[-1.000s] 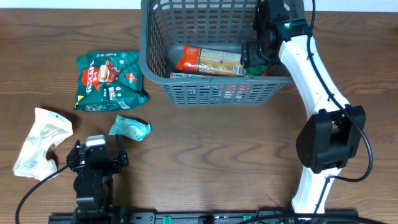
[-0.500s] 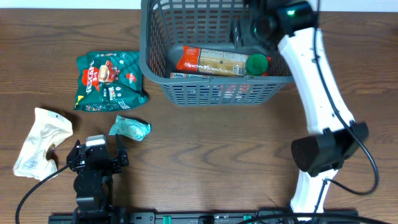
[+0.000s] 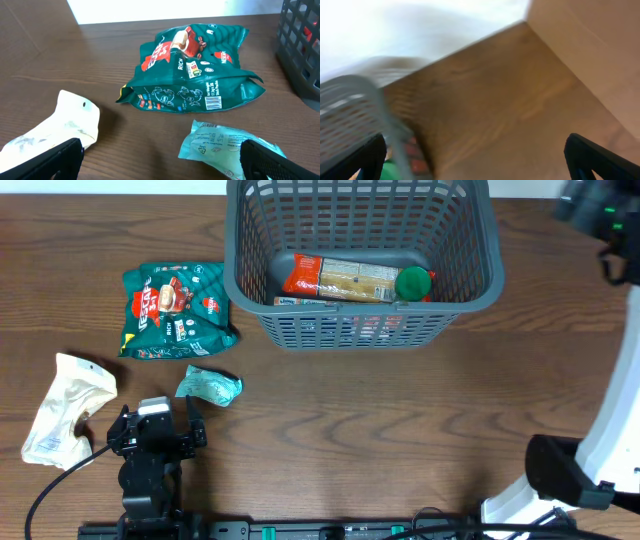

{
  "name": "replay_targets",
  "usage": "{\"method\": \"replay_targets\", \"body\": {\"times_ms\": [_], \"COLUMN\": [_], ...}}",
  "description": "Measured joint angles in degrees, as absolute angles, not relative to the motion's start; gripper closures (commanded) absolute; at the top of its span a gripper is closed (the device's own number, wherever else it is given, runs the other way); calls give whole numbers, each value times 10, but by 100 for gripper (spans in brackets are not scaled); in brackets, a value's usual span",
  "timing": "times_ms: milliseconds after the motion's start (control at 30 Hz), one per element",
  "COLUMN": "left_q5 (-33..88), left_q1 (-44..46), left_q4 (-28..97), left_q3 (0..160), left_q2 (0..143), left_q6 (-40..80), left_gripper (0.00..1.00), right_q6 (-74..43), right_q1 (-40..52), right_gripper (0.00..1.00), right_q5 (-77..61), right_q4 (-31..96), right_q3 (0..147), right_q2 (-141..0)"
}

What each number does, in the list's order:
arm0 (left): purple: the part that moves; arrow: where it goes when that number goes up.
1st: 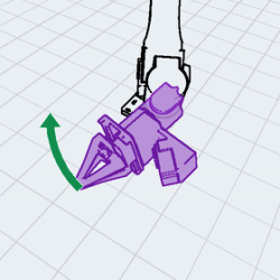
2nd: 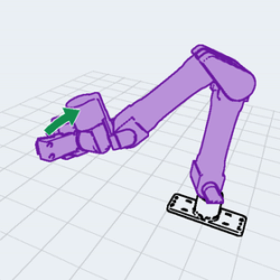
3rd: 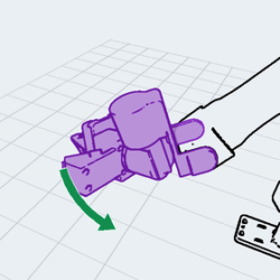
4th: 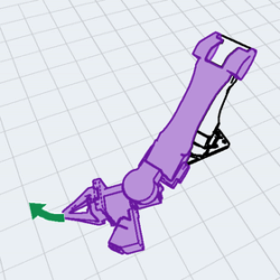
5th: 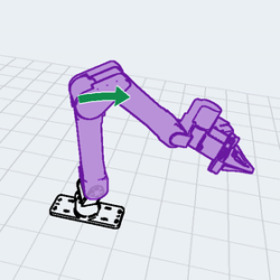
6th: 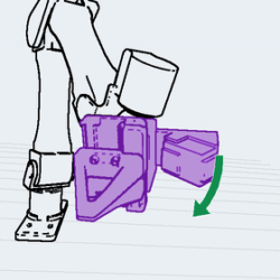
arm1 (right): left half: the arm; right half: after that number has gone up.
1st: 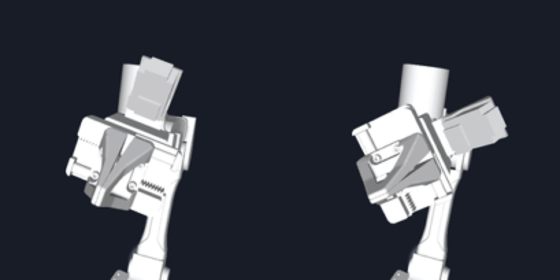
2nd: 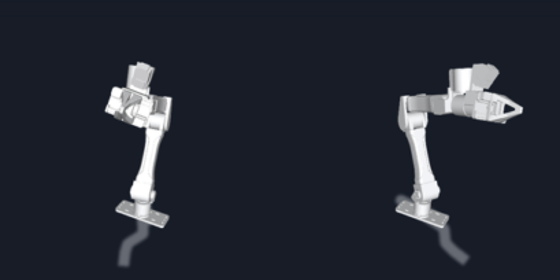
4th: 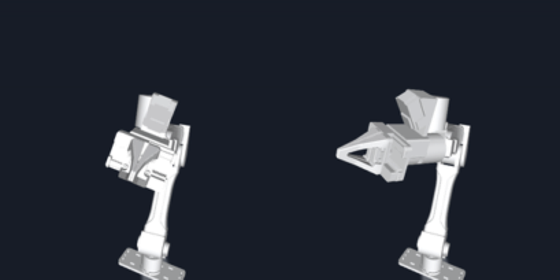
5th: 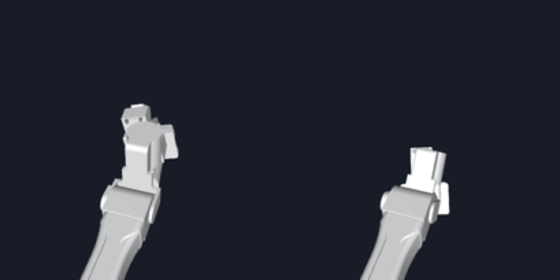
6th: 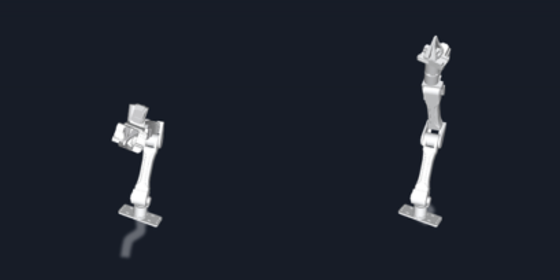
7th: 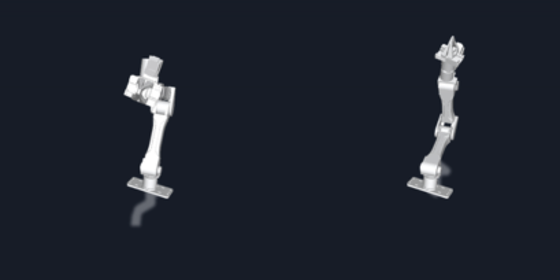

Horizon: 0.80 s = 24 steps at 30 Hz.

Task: Pack container
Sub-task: 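Open the right gripper and withdraw it to the right, then reach the left gripper forward to the green coffee pouch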

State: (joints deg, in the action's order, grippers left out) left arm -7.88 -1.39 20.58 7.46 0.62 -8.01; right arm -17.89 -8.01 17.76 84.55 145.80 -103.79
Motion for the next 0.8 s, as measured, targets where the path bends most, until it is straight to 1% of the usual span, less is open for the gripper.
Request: {"method": "replay_targets", "body": {"times_ms": [67,200,633,800], "left_q5": [-79,-79,-63,-47], "left_q1": [-14,-14,-14,-14], "left_q4": [206,206,196,216], "left_q3": [75,75,73,79], "left_q2": [6,6,6,15], "left_q6": [-80,-80,-79,-41], "left_gripper": [1,1,2,2], "right_q6": [-185,-192,-193,-194], "right_q1": [-104,-126,-127,-127], "right_gripper": [1,1,1,1], "right_q5": [168,150,135,135], "right_q4": [854,865,866,866], "right_q3": [1457,1457,1457,1457], "right_q2": [-1038,-1038,-1038,-1038]}}
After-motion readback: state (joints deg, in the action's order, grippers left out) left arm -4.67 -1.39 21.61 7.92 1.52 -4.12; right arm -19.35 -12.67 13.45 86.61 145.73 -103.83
